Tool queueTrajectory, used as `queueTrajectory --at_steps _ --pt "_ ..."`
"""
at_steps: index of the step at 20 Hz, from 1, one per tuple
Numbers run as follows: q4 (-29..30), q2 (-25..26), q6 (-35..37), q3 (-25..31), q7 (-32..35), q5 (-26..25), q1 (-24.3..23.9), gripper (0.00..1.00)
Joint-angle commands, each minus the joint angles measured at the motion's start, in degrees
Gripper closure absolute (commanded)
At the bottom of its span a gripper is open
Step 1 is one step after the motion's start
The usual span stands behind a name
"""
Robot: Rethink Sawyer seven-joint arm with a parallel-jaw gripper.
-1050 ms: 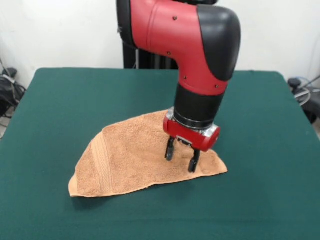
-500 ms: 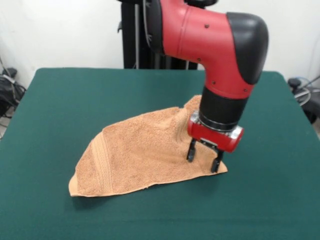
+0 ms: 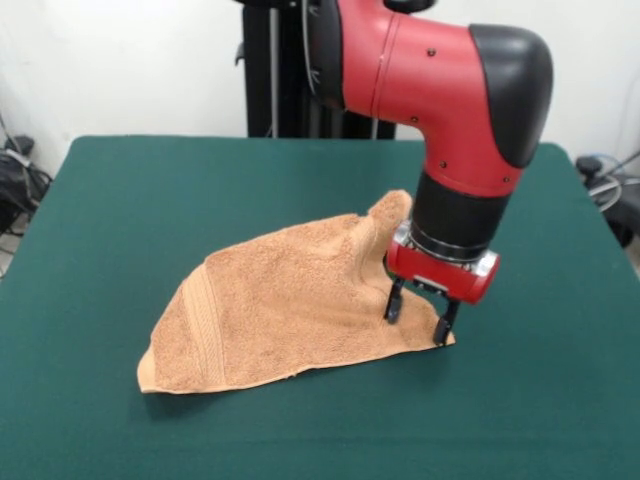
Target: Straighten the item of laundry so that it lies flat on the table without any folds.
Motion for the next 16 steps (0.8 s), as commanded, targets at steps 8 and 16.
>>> queueTrajectory --at_steps 8,16 --pt "2.9 -2.3 0.8 3.8 6.9 -1.0 -1.3 0.00" --pt "0.6 -1.0 2.1 2.7 9.1 0.4 1.6 0.00"
